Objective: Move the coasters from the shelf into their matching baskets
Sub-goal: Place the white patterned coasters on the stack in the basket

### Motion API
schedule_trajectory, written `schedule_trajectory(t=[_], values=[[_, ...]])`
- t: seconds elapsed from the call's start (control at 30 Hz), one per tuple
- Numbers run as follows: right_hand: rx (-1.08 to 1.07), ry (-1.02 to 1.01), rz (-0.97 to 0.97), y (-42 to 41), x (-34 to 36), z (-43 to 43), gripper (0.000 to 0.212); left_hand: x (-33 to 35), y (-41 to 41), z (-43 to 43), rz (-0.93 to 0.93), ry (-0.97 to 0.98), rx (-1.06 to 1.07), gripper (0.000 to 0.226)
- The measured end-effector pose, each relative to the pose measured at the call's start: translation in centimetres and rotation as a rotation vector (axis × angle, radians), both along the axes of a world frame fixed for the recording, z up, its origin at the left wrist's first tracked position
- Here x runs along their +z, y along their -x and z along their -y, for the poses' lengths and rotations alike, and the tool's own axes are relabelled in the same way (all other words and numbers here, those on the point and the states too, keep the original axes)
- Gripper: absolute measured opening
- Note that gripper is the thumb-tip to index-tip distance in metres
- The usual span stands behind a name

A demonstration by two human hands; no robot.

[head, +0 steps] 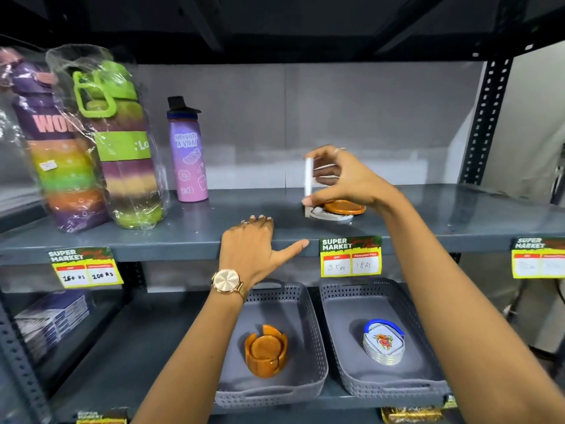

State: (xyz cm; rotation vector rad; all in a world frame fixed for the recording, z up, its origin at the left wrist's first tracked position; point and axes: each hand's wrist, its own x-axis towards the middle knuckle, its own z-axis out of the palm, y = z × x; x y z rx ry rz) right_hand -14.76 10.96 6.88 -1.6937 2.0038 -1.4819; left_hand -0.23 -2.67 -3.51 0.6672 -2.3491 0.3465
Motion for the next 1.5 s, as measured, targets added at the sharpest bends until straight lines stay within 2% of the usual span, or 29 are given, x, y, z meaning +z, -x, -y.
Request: schedule_trajectory(t=[0.07, 0.13, 0.2, 0.33, 0.4, 0.47, 0.57, 0.63, 0.8, 1.13, 1.23, 1.4, 1.5], values=[[0.011, 0.196, 0.134, -0.8, -2.2, -2.7, 0.08, 0.2, 0.2, 0.1, 0.002, 0.037, 0.011, 0.097], [0.013, 0.347, 0.205, -2.0, -4.7, -5.3, 0.083, 0.1, 0.8, 0.2, 0.043, 0.094, 0.003, 0.106], [-0.007, 0.402, 0.229, -3.4, -7.7, -8.0, 0.084, -0.1, 1.5, -0.1, 0.061, 0.143, -0.009, 0.108], [-0.041, 0.361, 0.303, -5.1, -14.9, -12.0, 0.079, -0.7, 1.9, -0.4, -0.02, 0.175, 0.006, 0.099], [-0.126, 0.314, 0.366, -4.9, -18.7, -13.1, 0.076, -1.3, 1.8, -0.2, -0.088, 0.199, 0.011, 0.095], [-0.273, 0.265, 0.437, -3.9, -22.3, -13.8, 0.069, -1.9, 2.1, -0.4, -0.162, 0.197, 0.002, 0.09], [-0.615, 0.176, 0.506, -1.3, -26.4, -14.1, 0.045, -2.7, 2.6, -0.5, -0.284, 0.192, -0.009, 0.077], [-0.786, 0.044, 0.477, 0.7, -27.9, -14.0, 0.045, -2.8, 3.2, -0.5, -0.371, 0.179, -0.02, 0.069], [-0.856, -0.299, 0.373, 4.8, -30.4, -12.6, 0.056, -3.5, 3.8, -0.2, -0.557, 0.28, -0.035, 0.051], [-0.821, -0.541, 0.306, 8.4, -32.6, -9.8, 0.066, -4.0, 4.5, 0.4, -0.623, 0.373, 0.006, 0.047], [-0.802, -0.587, 0.205, 9.1, -33.1, -9.4, 0.066, -3.9, 4.6, 0.3, -0.638, 0.375, 0.004, 0.049], [-0.767, -0.774, 0.055, 9.5, -33.3, -8.8, 0.065, -4.0, 4.7, 0.2, -0.651, 0.362, -0.004, 0.052], [-0.772, -0.899, -0.143, 9.3, -33.1, -8.6, 0.062, -4.0, 4.6, 0.3, -0.652, 0.365, -0.016, 0.05]])
